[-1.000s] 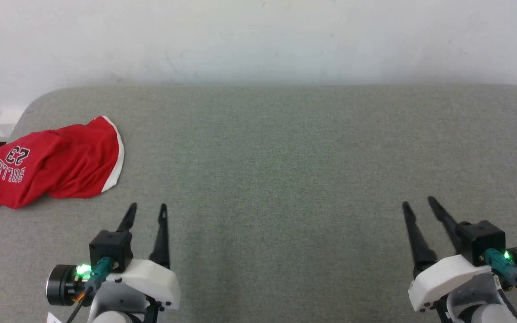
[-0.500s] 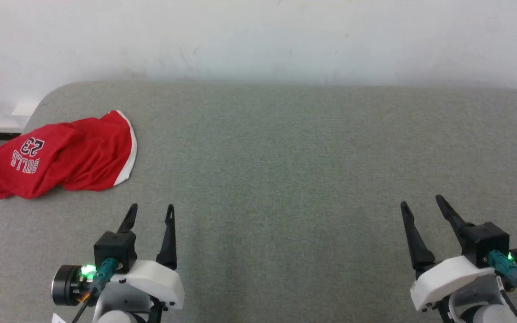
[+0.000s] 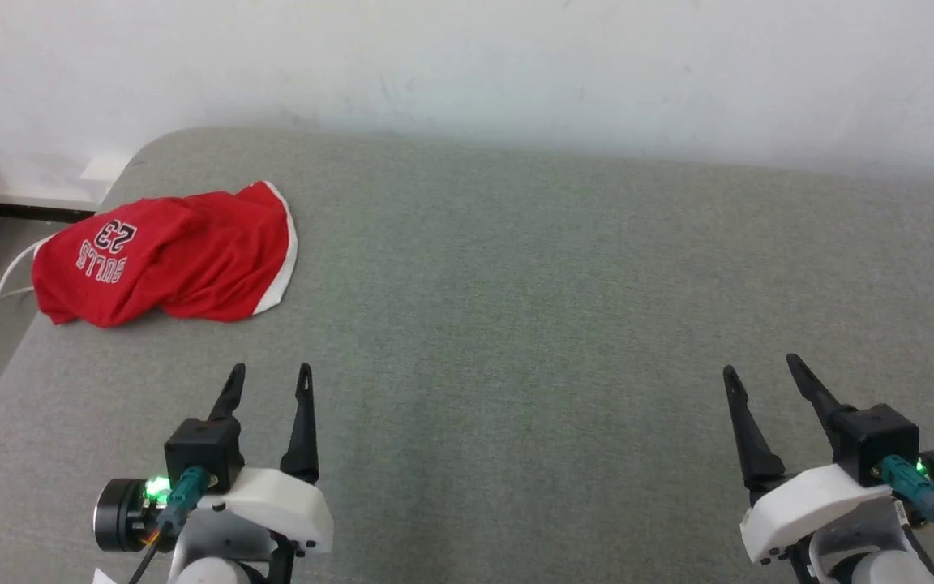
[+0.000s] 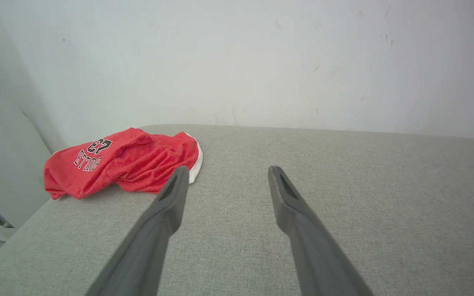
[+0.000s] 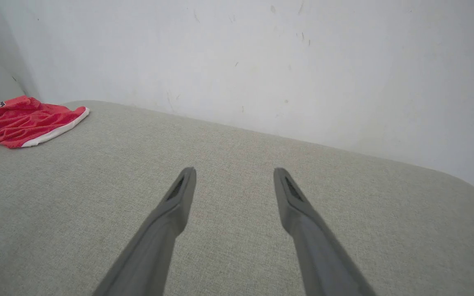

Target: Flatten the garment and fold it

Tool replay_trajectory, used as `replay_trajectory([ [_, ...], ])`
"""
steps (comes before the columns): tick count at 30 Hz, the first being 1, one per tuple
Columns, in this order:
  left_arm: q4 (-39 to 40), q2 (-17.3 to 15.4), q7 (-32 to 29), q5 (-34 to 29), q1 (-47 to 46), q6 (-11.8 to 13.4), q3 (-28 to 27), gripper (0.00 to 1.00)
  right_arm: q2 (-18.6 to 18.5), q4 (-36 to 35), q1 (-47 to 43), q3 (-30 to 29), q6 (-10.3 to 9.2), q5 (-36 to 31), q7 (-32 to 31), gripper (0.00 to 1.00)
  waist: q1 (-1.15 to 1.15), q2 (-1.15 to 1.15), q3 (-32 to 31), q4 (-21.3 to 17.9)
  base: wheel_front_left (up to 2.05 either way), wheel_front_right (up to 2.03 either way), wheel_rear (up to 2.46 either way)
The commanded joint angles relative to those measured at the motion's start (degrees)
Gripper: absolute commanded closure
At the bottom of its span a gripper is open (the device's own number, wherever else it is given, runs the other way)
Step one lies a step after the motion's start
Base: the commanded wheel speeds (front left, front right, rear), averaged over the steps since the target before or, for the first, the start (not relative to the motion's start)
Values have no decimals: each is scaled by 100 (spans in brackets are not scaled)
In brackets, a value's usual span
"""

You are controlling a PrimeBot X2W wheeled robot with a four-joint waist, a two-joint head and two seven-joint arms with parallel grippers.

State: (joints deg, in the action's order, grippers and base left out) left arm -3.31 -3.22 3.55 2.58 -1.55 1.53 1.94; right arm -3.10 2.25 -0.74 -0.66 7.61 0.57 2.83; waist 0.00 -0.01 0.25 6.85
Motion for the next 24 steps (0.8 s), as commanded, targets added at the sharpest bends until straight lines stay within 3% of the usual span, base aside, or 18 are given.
replay_trajectory([
  [1,-44,-31,52,36,-74,42,20,0,7,29,101,6,-3,28,53,0,0,0,10,109,0,0,0],
  [24,-206,-71,316,202,-102,227,39,0,11,140,155,41,-5,53,184,0,0,0,8,807,0,0,0],
])
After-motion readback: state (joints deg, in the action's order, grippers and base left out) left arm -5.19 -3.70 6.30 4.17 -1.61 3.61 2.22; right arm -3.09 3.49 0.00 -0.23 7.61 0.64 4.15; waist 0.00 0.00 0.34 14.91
